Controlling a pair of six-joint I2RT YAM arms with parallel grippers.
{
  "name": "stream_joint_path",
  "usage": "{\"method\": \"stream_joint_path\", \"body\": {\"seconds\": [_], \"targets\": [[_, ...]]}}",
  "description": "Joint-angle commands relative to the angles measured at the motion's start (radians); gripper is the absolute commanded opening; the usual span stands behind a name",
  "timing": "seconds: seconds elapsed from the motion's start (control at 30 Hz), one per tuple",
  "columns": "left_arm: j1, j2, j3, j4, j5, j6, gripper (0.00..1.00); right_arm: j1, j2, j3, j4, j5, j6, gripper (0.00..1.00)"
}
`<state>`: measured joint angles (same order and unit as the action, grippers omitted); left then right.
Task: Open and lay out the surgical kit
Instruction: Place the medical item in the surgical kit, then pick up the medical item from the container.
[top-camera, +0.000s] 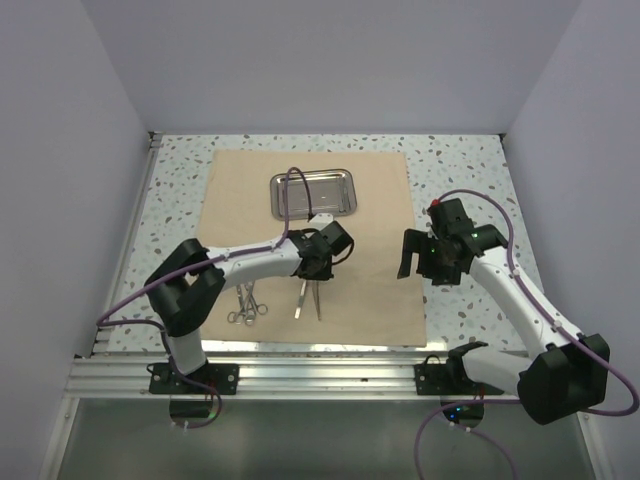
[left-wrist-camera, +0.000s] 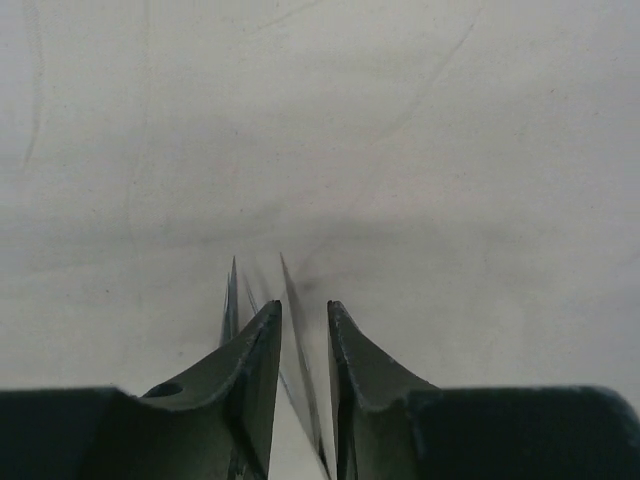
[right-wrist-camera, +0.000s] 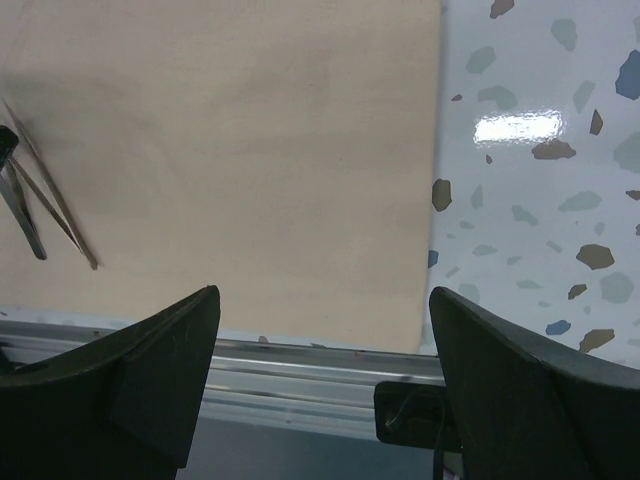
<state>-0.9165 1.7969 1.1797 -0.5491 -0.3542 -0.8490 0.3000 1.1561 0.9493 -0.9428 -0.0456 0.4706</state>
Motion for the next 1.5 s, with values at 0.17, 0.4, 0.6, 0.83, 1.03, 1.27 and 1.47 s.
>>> {"method": "stream_joint_path", "body": {"seconds": [0.17,0.4,0.6,0.83,1.03,1.27,1.47], "targets": [[0.022,0.033,0.248,-0.100,-0.123,0.100,0.42,0.002,-0.029,0.006,-0.010,-0.011,-0.009,0.89],[0.247,0.083,0.357,-0.037,-0.040,0.266,0.38,0.004,-0.026,0.014,-0.005,0.038,0.003,0.90],[0.370,0.287,0.661,-0.113,-0.055,0.436,0.35,0.002,0.020,0.058,-0.011,0.070,0.019,0.90],[0.445,0.453,0.906,-0.132,-0.046,0.527,0.32,0.002,0.089,0.121,-0.017,0.110,0.036,0.90],[0.510,0.507,0.922,-0.103,0.007,0.545,0.33,0.002,0.126,0.146,-0.024,0.133,0.053,0.90],[0.544,0.539,0.900,-0.074,0.046,0.559,0.32,0.002,0.162,0.163,-0.030,0.141,0.068,0.90],[0.559,0.555,0.862,-0.051,0.075,0.553,0.33,0.002,0.177,0.171,-0.037,0.139,0.074,0.90]]}}
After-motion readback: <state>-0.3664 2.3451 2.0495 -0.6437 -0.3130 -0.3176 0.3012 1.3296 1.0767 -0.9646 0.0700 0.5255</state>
